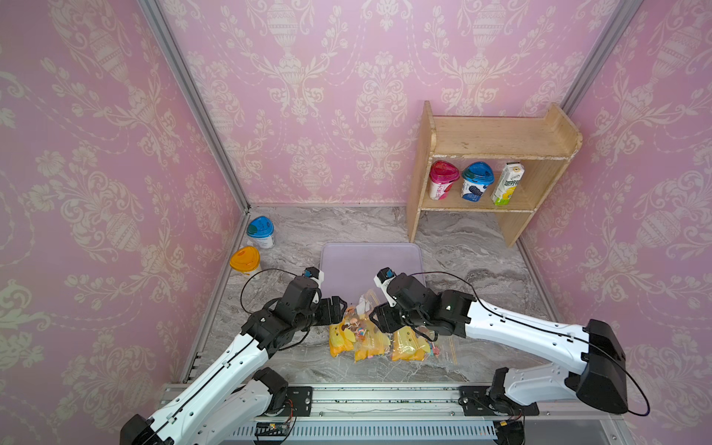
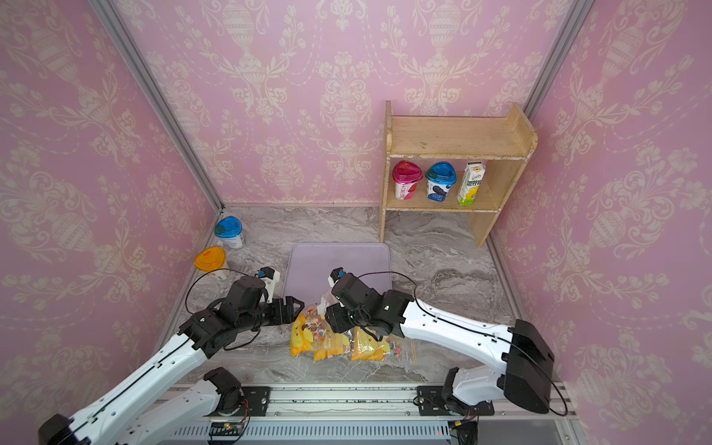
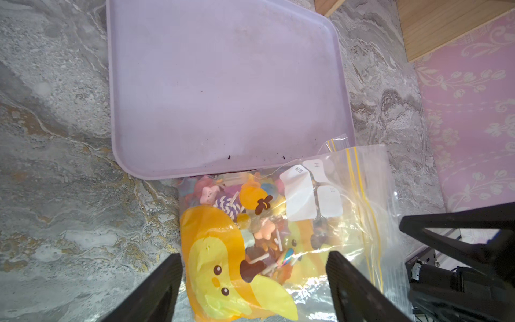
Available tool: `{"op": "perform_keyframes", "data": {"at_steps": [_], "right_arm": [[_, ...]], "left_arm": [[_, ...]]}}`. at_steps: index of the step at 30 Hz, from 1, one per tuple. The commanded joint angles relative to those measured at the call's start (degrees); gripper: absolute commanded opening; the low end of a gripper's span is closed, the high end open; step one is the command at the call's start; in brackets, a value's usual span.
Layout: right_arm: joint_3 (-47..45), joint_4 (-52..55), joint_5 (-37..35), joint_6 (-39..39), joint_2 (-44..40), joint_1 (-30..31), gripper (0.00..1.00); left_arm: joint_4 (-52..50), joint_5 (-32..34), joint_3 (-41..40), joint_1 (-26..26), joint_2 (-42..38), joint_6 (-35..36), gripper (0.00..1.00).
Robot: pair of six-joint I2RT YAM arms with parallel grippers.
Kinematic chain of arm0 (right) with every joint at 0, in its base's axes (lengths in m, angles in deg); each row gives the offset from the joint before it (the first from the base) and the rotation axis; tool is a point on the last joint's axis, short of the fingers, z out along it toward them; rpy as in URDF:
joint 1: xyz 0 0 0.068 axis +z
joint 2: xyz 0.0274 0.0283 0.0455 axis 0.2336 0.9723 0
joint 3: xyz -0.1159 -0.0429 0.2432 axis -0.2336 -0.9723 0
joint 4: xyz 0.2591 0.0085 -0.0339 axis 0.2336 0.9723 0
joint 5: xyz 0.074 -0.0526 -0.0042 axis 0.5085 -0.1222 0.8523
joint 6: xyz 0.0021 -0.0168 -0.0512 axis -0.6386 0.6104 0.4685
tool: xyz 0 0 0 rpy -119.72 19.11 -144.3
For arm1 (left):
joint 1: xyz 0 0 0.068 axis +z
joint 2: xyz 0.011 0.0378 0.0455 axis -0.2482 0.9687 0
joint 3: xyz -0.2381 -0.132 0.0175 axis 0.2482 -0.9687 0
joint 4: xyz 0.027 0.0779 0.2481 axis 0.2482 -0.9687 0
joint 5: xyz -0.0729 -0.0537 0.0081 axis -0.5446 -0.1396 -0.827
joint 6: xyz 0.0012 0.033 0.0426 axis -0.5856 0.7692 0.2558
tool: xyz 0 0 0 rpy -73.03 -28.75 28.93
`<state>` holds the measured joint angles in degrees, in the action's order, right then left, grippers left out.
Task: Pour candies out of the ziploc bag
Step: Pick up the ziploc bag from the center of the board.
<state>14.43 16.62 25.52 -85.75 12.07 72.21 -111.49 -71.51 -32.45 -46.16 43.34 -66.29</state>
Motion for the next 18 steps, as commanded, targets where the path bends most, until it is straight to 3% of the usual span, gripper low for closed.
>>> {"op": "perform_keyframes", "data": {"at_steps": [1,4,12,18], "right_arm": [[2.12,-0.56,1.42,1.02,2.35,0.41,0.56],[2.79,-1.09,2.74,0.89,4.70,0.43,0.50],[4.29,-1.98,3.48,-0.37,5.77,0.37,0.04],[-1.68,-11.25,9.59,-2.89,-3.66,-1.65,0.00]], "left_arm": [[3.10,-1.70,-2.10,0.59,-1.92,-3.27,0.84],[3.55,-1.92,-3.02,0.87,-2.57,-3.59,0.84],[8.48,-3.94,-7.54,1.03,-1.96,-5.04,0.84],[11.87,-6.00,-10.41,1.11,-2.71,-6.62,0.85]]}}
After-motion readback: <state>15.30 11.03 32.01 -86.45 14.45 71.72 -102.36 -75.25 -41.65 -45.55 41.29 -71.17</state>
